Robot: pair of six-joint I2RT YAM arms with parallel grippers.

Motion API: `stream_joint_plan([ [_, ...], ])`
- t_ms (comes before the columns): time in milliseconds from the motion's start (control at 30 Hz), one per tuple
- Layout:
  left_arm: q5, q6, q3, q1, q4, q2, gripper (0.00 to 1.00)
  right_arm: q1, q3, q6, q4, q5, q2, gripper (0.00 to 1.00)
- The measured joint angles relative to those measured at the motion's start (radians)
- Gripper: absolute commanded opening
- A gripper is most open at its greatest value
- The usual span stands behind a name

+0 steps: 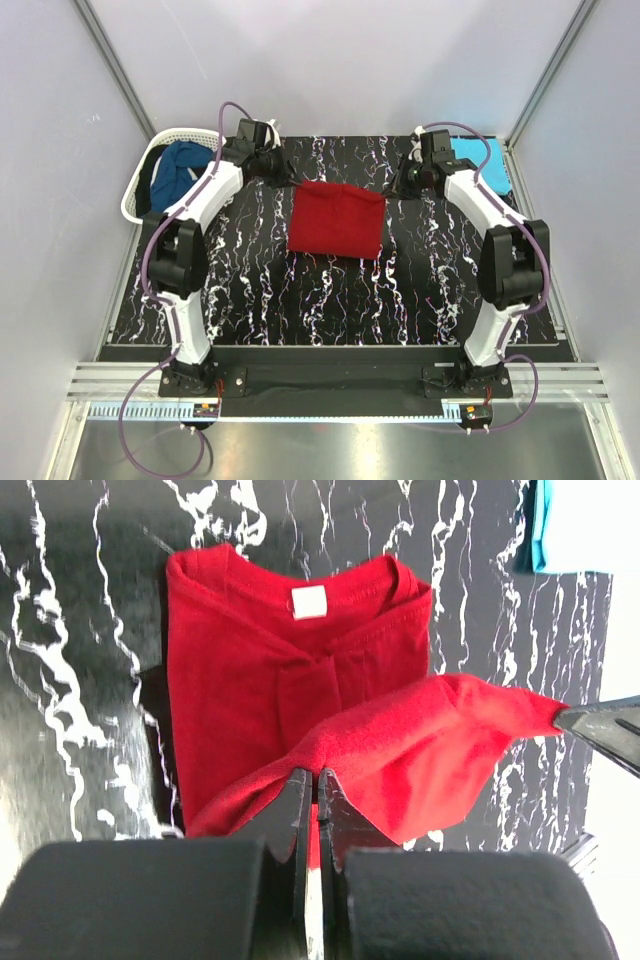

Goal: Fold and stack the t-shirts
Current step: Fold the tshirt

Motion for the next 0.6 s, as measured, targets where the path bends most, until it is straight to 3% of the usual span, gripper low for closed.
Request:
stream_joint_plan([
  [367,0.044,0.003,0.226,0.056,0.027,0.256,0.01,-0.026,0.273,-0.031,0.022,-0.073,0.284,0.05],
  [433,0.067,0.006,0.249,0.07,0.043,0.299,0.05,-0.029,0.294,-0.032,0.023,-0.074,0.318,0.08],
  [533,0.089,0.01,0.286,0.086,0.071,0.362,0.18,-0.037,0.336,-0.035,0.023,-0.074,0.375,0.15],
  [600,0.09,0.008,0.303,0.095,0.093,0.397,0.18,-0.044,0.373,-0.038,0.023,-0.077,0.417,0.26],
])
